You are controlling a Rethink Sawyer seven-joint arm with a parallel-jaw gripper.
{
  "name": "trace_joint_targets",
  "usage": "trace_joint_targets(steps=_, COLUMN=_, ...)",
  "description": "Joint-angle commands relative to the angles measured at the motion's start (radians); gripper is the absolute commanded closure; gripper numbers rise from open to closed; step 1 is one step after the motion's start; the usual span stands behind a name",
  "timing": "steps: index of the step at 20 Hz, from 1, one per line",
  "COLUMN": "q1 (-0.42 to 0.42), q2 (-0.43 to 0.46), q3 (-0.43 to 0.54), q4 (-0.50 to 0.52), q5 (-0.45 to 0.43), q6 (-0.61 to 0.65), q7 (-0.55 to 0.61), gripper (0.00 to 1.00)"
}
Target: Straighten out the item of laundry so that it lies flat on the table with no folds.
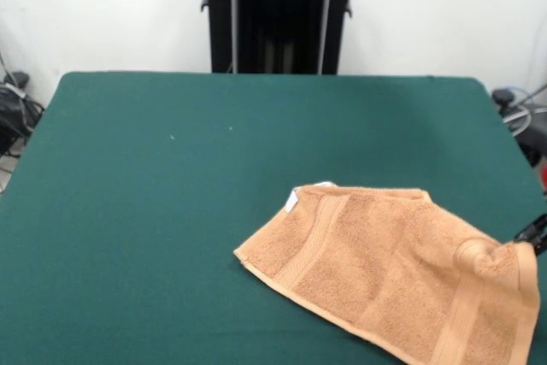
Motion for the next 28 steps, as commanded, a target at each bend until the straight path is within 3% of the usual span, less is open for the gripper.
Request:
trace_joint_targets(steps=1, q1=-0.03, q2=0.025, q3=0.011, q4=0.17, q5=-0.069, q6=-0.057, q7=0.068, gripper=1.0)
trace_joint_targets(steps=28, q1=-0.025, q2=-0.009, q3=0.023, q4=0.236, q5=-0.088, q6=-0.128, q7=0.03, gripper=1.0)
